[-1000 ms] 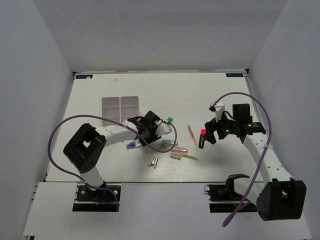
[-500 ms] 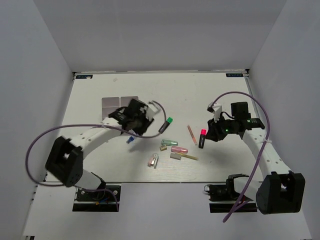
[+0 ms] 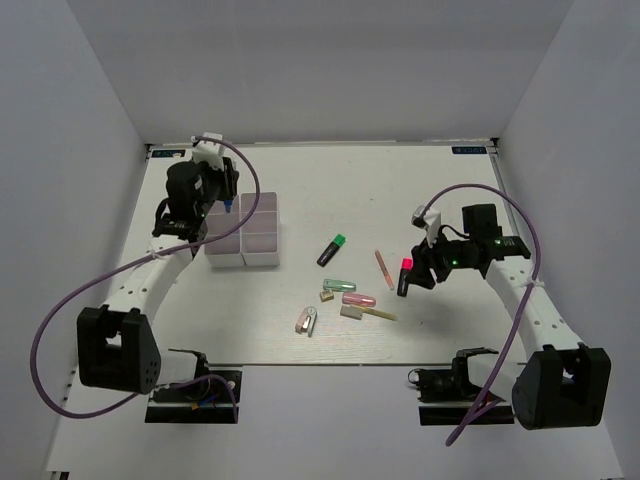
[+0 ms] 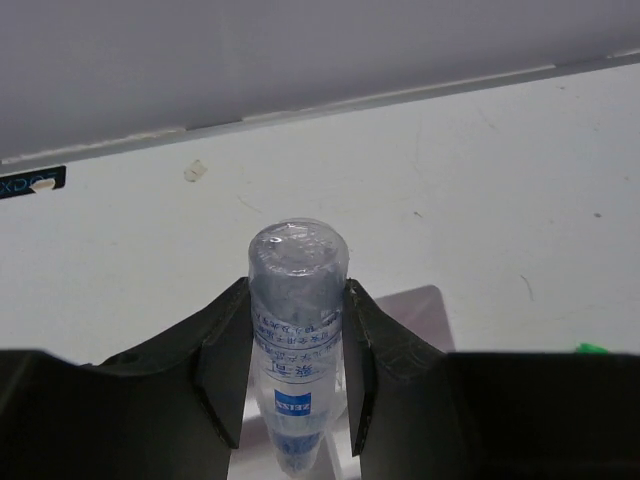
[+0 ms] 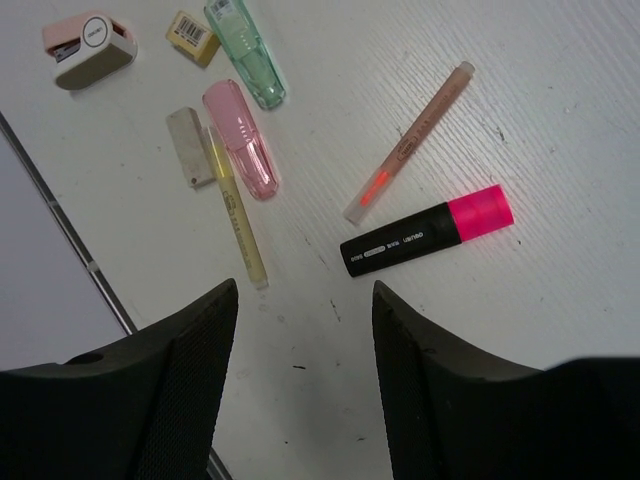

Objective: Sort the stationery into containers
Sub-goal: Place the stationery into the container

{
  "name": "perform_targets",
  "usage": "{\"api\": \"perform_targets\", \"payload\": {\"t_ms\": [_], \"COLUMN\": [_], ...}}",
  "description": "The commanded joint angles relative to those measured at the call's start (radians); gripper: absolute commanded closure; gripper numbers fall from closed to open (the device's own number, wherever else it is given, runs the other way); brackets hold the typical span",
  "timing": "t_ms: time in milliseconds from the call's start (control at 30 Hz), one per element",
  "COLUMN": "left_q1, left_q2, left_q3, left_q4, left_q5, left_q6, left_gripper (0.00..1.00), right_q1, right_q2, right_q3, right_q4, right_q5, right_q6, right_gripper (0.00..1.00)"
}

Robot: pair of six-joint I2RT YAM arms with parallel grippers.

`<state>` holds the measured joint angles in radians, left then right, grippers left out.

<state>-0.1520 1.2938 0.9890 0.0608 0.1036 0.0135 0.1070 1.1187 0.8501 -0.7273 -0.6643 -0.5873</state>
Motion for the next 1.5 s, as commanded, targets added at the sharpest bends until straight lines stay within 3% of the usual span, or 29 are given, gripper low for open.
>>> {"api": "perform_targets", "payload": {"t_ms": [0, 167, 400, 533, 800, 1200, 1333, 1467], "left_q1": [0.014, 0.055, 0.097, 0.112, 0.144, 0.144, 0.144, 0.144], "left_q2": [0.019, 0.073, 0.14, 0.159, 0.141, 0.196, 0.205, 0.21], "left_q3": [-0.059, -0.162, -0.153, -0.223, -0.358, -0.374, -0.398, -0.437], "left_q4": [0.292, 0.567, 0.662, 0.766, 0.853, 0.912, 0.921, 0.938], "left_q5": [-0.001, 0.059, 0.091, 0.125, 0.185, 0.166, 0.165, 0.143], "left_q6": [0.069, 0.026, -0.006, -0.006, -0.116, -0.092, -0.089, -0.083], "left_gripper": [1.0, 1.0, 1.0, 1.0, 1.0, 1.0, 0.96, 0.83], "right_q1": [0.002, 0.002, 0.002, 0.003, 0.003, 0.0, 0.0, -0.001], "right_q2": [-0.02, -0.026, -0.002, 0.003, 0.015, 0.021, 0.024, 0.026], "right_q3": [-0.019, -0.043, -0.045, -0.043, -0.04, -0.043, -0.045, -0.043], "right_q4": [0.003, -0.004, -0.017, -0.018, -0.023, -0.023, -0.024, -0.027], "right_q5": [-0.058, -0.099, -0.093, -0.093, -0.089, -0.093, -0.092, -0.093], "right_q6": [-0.063, -0.134, -0.164, -0.172, -0.177, -0.18, -0.18, -0.181], "right_gripper": [0.4, 0.4, 0.42, 0.42, 0.42, 0.42, 0.42, 0.42]}}
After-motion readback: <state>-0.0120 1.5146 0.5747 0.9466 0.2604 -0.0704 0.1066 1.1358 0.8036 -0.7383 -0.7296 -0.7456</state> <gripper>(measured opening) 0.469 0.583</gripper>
